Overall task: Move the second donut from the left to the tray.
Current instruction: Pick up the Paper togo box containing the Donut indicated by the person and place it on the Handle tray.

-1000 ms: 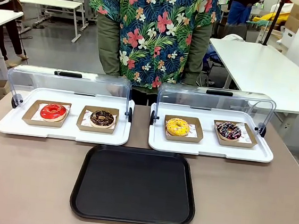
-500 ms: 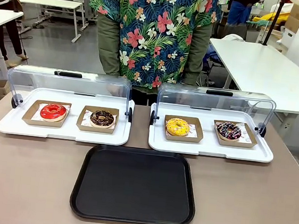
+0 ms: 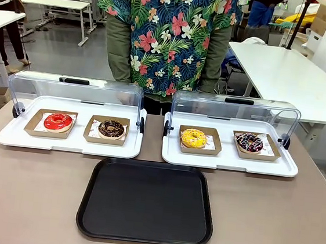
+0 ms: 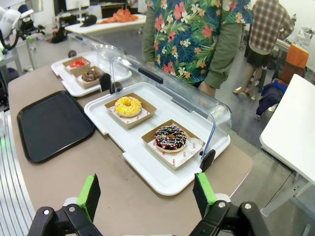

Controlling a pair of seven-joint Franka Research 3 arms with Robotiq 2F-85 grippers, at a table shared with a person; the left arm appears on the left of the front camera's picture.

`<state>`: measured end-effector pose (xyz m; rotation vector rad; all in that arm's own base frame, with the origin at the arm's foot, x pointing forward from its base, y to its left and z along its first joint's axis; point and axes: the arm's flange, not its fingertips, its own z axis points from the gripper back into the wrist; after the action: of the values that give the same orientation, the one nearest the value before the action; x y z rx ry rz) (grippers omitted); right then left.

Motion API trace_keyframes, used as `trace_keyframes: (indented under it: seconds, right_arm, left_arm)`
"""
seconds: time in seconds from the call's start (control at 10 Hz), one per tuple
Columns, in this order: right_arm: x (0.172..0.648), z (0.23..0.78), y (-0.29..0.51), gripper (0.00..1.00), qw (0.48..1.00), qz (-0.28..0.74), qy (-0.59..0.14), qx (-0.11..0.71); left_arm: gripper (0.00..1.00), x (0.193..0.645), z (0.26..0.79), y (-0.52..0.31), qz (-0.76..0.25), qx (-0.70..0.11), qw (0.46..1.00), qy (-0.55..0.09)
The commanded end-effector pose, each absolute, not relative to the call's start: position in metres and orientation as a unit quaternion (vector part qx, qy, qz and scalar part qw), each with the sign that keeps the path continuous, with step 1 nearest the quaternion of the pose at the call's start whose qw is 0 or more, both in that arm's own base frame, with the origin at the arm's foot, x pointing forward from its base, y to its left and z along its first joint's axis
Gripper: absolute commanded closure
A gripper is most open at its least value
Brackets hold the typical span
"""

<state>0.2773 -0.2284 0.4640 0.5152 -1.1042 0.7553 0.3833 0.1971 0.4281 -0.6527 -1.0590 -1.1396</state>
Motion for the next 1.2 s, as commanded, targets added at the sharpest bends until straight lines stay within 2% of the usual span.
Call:
trace_keyframes:
  seconds: [0.0,1.1]
  right_arm:
    - [0.2809,0.4658,-0.2300,0.00,0.743,0.351,-0.521,0.231]
    - [0.2809,0.4658,-0.2300,0.00,0.743,0.351,-0.521,0.231]
  left_arm:
    - [0.00,0.3823,0.4311,0.1967,-0.504,-0.289,0.670,-0.463]
    - [0.00,0.3823,0.4311,0.1967,-0.504,-0.289,0.670,-0.463]
